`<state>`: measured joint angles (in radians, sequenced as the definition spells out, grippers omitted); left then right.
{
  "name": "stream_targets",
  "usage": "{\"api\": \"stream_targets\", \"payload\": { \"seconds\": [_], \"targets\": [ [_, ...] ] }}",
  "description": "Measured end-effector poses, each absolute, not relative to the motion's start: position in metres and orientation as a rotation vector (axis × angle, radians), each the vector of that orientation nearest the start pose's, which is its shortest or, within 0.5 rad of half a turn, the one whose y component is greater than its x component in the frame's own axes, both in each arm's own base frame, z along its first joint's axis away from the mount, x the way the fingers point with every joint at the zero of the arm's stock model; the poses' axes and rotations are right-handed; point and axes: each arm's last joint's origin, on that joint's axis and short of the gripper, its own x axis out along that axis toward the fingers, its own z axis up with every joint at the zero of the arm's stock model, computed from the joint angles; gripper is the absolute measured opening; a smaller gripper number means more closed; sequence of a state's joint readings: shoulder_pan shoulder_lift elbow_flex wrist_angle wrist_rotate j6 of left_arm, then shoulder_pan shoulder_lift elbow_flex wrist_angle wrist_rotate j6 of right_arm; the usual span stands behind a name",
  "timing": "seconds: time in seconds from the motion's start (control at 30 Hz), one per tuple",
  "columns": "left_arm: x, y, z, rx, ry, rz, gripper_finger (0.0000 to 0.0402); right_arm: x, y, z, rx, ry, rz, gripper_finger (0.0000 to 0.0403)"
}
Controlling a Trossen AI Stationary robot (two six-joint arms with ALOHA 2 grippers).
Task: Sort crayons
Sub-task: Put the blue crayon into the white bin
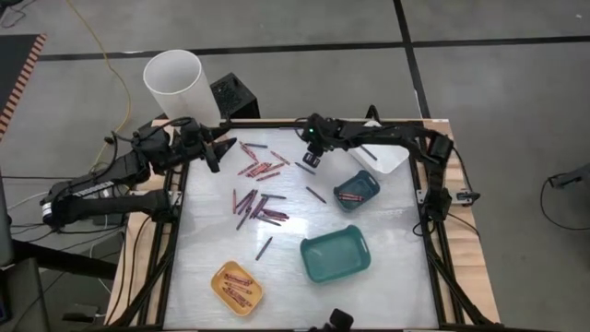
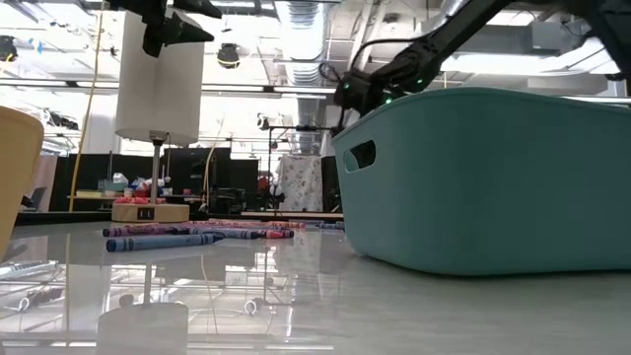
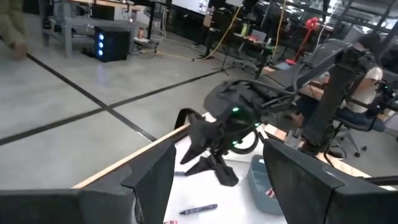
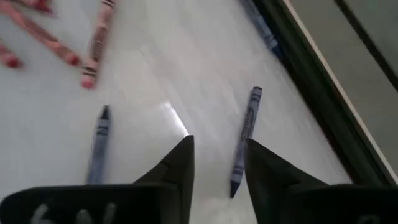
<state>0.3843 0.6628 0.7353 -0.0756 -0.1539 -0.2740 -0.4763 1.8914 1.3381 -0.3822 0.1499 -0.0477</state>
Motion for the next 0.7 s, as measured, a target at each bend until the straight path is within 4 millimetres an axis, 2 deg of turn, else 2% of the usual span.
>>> {"api": "stream_targets", "payload": {
  "seconds": [0.17,0.27,0.47,0.7],
  "targets": [
    [0.136,0.059,0.344,-0.214,-0.058,0.514,0.0233,0.369,-0.195,0.202,0.133,1.048,-0.551,0.0190],
    [0.136,0.059,0.345,-0.194,-0.062,0.508,0.0233,0.377,-0.204,0.206,0.159,1.090,-0.568,0.0205],
    [0.136,0.059,0.345,-0.192,-0.065,0.505,0.0233,0.384,-0.219,0.198,0.193,1.232,-0.565,0.0200],
    [0.136,0.058,0.345,-0.186,-0.058,0.468,0.0233,0.380,-0.232,0.189,0.240,1.274,-0.549,0.0192]
  ]
}}
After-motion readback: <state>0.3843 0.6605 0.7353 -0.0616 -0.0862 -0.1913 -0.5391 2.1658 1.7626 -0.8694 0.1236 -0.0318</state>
